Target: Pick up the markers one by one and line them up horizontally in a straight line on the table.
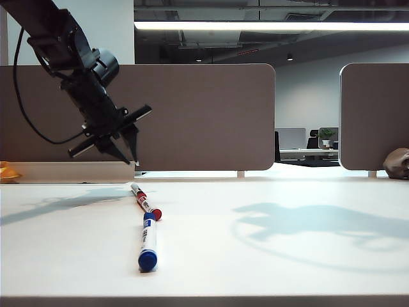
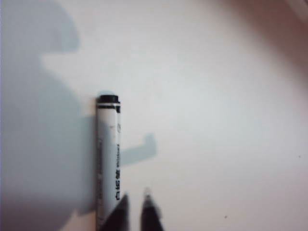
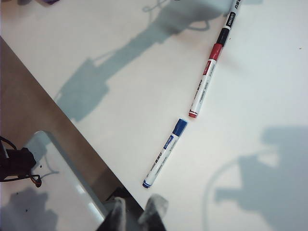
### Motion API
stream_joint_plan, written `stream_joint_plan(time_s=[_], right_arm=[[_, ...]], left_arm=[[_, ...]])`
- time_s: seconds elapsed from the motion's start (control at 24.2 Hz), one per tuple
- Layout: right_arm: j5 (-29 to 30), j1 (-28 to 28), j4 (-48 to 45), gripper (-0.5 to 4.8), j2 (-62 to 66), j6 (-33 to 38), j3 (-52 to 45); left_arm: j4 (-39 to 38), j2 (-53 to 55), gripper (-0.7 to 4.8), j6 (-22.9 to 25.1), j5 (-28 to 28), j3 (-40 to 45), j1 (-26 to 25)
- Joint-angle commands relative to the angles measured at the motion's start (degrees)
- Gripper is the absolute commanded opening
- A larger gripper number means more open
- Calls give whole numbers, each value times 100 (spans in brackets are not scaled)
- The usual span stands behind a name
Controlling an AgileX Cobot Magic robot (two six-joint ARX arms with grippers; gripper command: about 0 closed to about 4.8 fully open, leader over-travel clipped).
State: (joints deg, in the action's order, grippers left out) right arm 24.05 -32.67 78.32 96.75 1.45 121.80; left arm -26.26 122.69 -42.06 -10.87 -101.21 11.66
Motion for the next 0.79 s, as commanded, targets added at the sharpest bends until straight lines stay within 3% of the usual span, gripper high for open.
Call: stream_joint_plan(time_s=[0.04,0.29,0.79], right_arm=[[9,0,-61,63,-35,2,20],[9,0,-61,63,-35,2,20],[7,0,-61,63,-35,2,20]], left_arm=[[-81,-155,4,31,166,-4,7],[-826,-597,-5,568,866,-2,7],[-748,-822,-4,772,940,-4,17]])
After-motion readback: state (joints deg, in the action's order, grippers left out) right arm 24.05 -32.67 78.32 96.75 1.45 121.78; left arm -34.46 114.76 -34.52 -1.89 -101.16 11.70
